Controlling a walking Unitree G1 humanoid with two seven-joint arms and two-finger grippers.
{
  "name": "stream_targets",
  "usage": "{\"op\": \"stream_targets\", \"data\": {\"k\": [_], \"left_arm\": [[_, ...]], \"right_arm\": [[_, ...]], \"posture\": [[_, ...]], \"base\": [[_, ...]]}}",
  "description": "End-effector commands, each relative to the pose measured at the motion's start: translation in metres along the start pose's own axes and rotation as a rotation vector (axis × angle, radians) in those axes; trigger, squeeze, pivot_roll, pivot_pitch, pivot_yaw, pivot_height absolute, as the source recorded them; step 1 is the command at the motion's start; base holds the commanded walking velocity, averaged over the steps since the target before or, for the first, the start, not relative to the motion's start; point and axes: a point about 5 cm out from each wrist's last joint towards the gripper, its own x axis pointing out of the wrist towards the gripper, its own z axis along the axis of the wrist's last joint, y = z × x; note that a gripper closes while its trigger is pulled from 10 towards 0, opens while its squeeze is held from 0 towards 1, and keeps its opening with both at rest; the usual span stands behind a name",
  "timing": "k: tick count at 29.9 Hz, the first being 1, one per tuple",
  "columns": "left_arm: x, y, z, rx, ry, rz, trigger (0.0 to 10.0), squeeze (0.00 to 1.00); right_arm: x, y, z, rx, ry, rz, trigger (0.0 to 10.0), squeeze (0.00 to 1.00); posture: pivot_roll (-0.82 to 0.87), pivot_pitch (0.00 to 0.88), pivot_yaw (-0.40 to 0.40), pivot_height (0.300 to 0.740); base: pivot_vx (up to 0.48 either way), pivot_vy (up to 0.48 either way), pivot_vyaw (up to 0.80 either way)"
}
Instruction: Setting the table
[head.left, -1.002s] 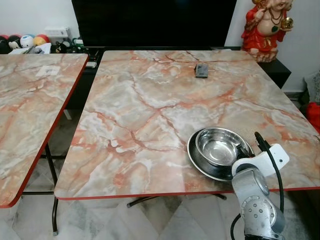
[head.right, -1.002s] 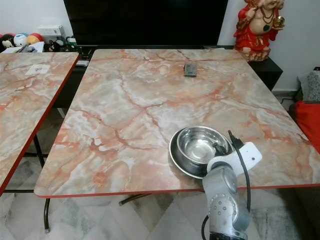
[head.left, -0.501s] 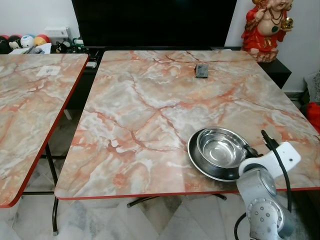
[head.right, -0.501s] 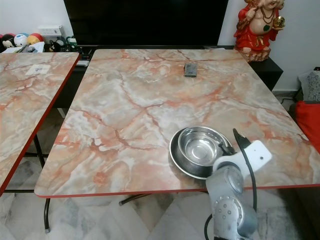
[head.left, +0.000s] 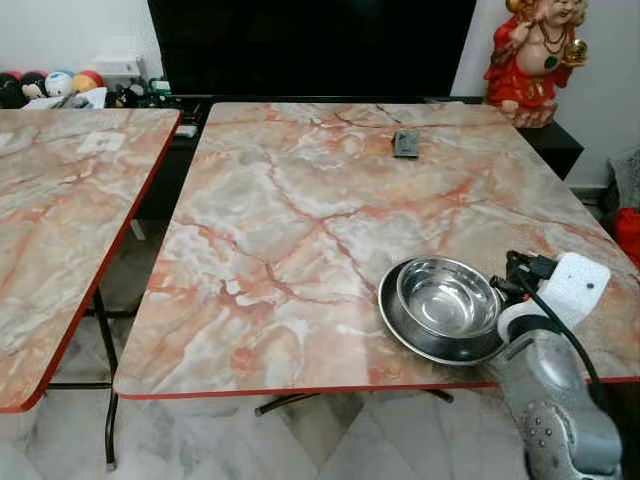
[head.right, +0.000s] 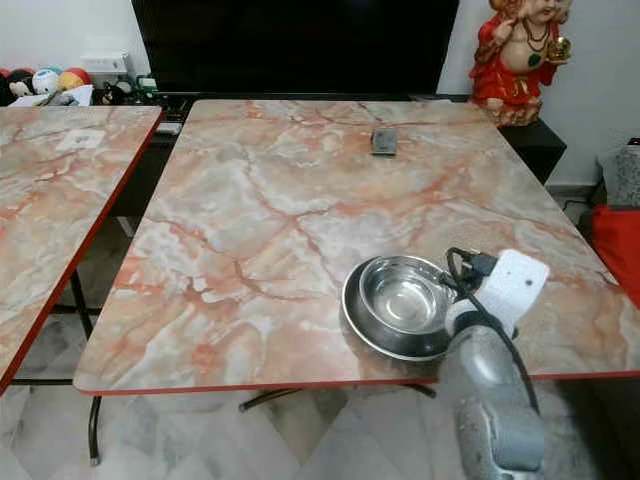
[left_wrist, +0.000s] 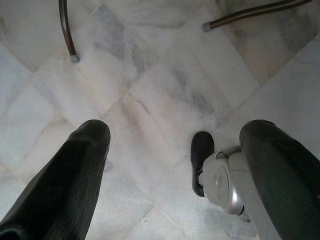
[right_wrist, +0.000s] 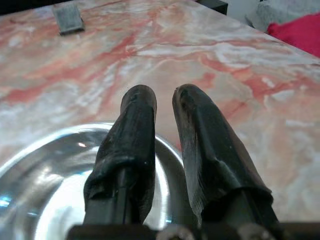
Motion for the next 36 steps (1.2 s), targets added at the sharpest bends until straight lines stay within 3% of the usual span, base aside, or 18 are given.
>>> {"op": "stream_targets", "data": {"k": [1,3,7,10,14,23,36], "left_arm": [[-0.003,0.003,-0.007,-0.008,0.033,0.017,10.0,0.00],[-0.002,0.003,-0.007,-0.009,0.030,0.016,10.0,0.00],[-0.002,0.003,-0.005,-0.008,0.024,0.015,10.0,0.00],[-0.001,0.004,-0.001,-0.003,0.011,0.014,10.0,0.00],[0.001,0.006,0.003,0.000,-0.002,0.013,10.0,0.00],[0.002,0.007,0.007,0.006,-0.018,0.004,10.0,0.00],[0.003,0.007,0.012,0.017,-0.039,-0.009,10.0,0.00]], "right_arm": [[0.002,-0.008,-0.010,-0.003,0.019,-0.001,10.0,0.00],[0.002,-0.013,-0.018,0.033,0.037,0.000,10.0,0.00],[-0.001,-0.007,-0.031,0.051,0.048,0.067,10.0,0.00],[-0.010,0.007,-0.044,-0.038,0.052,0.174,10.0,0.00],[-0.018,0.008,-0.057,-0.038,0.069,0.206,10.0,0.00],[-0.017,0.002,-0.049,-0.107,-0.022,0.235,10.0,0.00],[-0.026,0.009,-0.055,-0.088,-0.062,0.230,10.0,0.00]], "posture": [[0.00,0.089,-0.043,0.740],[0.01,0.074,-0.042,0.740],[0.01,0.066,-0.035,0.740],[0.01,0.057,-0.028,0.740],[0.01,0.048,-0.019,0.740],[-0.01,0.038,-0.007,0.740],[0.00,0.034,0.020,0.740]], "base": [[0.000,0.000,0.00],[0.000,0.000,0.00],[0.000,0.000,0.00],[0.000,0.000,0.00],[0.000,0.000,0.00],[0.000,0.000,0.00],[0.000,0.000,0.08]]}}
